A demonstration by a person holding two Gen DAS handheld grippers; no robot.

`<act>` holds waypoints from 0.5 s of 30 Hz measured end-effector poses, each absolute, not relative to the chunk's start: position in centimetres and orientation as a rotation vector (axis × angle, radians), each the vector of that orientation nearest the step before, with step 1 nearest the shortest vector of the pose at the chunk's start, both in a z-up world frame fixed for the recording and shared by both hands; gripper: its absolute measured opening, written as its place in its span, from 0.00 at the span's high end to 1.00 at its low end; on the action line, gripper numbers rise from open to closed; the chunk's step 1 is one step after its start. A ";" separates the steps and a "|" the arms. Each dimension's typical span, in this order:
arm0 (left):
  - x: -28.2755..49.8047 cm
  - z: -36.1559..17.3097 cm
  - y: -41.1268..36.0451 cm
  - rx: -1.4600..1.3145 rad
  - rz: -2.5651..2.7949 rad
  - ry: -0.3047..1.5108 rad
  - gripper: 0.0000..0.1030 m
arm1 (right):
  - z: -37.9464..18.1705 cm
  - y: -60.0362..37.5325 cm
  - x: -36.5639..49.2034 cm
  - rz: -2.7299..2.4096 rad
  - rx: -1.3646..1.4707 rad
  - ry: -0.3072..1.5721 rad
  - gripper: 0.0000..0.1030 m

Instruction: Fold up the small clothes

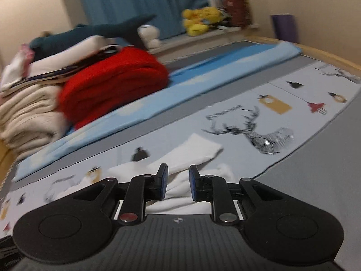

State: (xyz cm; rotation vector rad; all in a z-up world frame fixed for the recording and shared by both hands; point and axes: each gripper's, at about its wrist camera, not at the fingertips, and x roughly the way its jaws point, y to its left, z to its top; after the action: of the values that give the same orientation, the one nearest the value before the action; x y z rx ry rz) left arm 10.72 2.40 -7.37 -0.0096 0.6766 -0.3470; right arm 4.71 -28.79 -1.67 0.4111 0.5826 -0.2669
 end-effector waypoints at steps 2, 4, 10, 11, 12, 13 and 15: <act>11.4 -7.8 0.0 0.005 -0.362 0.669 0.44 | -2.0 -30.0 6.1 -0.294 0.465 0.599 0.80; 12.7 -7.7 -2.4 -0.006 -0.393 0.664 0.45 | -1.9 -31.3 7.2 -0.335 0.491 0.618 0.80; 17.6 -9.8 -12.4 0.057 -0.485 0.713 0.48 | -2.9 -35.5 6.8 -0.482 0.563 0.611 0.80; 18.6 -10.2 -14.3 0.082 -0.493 0.721 0.48 | -3.1 -36.2 6.7 -0.498 0.574 0.622 0.80; 19.6 -10.7 -16.3 0.105 -0.504 0.732 0.47 | -3.4 -36.9 6.7 -0.511 0.594 0.633 0.80; 20.6 -11.3 -18.1 0.125 -0.515 0.745 0.46 | -3.6 -37.5 6.6 -0.517 0.618 0.642 0.80; 22.6 -12.8 -21.4 0.181 -0.527 0.784 0.44 | -4.1 -38.3 6.5 -0.519 0.648 0.655 0.80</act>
State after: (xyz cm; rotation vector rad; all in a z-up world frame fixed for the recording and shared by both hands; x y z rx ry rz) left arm 22.57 -21.45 -12.76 0.1811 0.7842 -0.5269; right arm 6.55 -38.28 -4.08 0.6476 0.6549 -0.5192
